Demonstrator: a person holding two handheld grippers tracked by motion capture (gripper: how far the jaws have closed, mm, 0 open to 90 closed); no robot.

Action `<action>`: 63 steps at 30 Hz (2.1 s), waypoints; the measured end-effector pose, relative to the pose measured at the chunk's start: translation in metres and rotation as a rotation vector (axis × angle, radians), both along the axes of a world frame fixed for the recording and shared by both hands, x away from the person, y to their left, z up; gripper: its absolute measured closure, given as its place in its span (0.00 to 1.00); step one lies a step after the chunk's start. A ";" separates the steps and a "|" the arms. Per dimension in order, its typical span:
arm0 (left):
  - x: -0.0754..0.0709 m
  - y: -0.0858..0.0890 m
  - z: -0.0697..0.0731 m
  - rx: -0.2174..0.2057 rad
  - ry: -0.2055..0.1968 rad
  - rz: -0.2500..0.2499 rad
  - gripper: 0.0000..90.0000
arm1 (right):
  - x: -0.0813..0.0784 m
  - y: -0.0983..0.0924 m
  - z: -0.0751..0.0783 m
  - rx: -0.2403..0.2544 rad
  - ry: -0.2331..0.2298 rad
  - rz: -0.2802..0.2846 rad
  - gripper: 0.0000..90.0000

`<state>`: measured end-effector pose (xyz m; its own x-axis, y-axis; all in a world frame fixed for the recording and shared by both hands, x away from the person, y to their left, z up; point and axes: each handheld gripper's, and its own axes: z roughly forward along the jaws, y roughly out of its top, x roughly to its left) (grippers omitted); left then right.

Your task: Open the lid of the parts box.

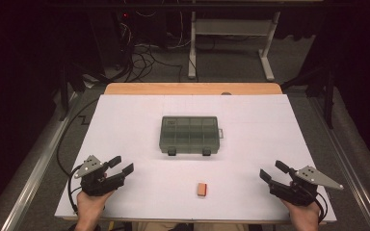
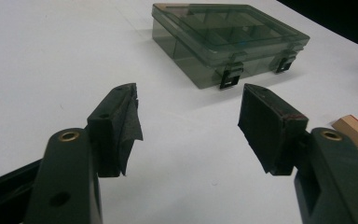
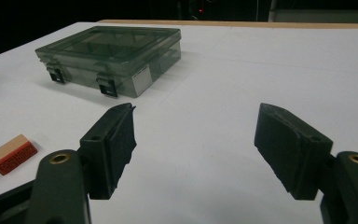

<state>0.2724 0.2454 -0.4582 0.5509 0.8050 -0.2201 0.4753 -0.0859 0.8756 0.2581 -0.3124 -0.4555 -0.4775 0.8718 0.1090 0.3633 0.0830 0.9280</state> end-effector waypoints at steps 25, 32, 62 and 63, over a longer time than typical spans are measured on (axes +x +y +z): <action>0.005 -0.003 0.000 -0.002 0.003 0.023 0.43 | 0.006 0.000 0.003 -0.001 -0.005 -0.010 0.34; 0.006 -0.006 0.001 0.012 -0.006 0.018 0.43 | 0.010 0.003 0.004 0.003 -0.008 0.003 0.35; 0.021 -0.025 0.001 0.023 -0.005 -0.013 0.44 | 0.023 0.019 0.004 -0.028 -0.028 0.023 0.39; 0.022 -0.026 0.001 0.023 -0.005 -0.013 0.44 | 0.023 0.021 0.005 -0.038 -0.037 0.020 0.39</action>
<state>0.2940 0.2197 -0.4572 0.5622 0.8028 -0.1986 0.4694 -0.1120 0.8759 0.2809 -0.2918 -0.4508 -0.4982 0.8652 0.0577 0.3264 0.1255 0.9369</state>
